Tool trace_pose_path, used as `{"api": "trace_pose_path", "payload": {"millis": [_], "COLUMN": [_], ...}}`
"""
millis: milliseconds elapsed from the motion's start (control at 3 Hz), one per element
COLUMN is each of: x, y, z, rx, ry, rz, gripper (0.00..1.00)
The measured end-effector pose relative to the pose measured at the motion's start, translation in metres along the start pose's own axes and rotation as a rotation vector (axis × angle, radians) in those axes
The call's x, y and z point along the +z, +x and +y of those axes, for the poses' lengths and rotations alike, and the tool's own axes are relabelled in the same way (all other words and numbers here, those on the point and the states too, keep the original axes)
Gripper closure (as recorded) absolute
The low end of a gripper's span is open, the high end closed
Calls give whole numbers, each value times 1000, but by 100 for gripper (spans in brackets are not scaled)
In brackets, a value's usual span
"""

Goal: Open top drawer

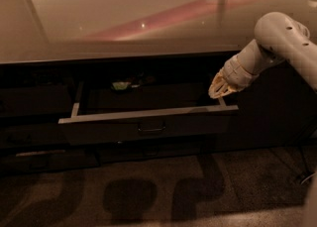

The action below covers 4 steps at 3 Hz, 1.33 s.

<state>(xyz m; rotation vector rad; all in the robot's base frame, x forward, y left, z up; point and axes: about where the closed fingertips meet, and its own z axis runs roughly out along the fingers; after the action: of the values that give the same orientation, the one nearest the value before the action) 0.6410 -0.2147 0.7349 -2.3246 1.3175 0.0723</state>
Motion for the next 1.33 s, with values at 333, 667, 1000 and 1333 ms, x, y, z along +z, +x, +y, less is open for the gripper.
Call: {"api": "trace_pose_path", "payload": {"millis": [333, 667, 1000, 1333], "x": [30, 30, 38, 62], "y": [43, 43, 44, 26], "z": [8, 8, 8, -9], "rx": [58, 58, 101, 85], "ry": [-45, -45, -53, -128], "rz": [-43, -43, -25, 25], "gripper": [100, 100, 100, 100]}}
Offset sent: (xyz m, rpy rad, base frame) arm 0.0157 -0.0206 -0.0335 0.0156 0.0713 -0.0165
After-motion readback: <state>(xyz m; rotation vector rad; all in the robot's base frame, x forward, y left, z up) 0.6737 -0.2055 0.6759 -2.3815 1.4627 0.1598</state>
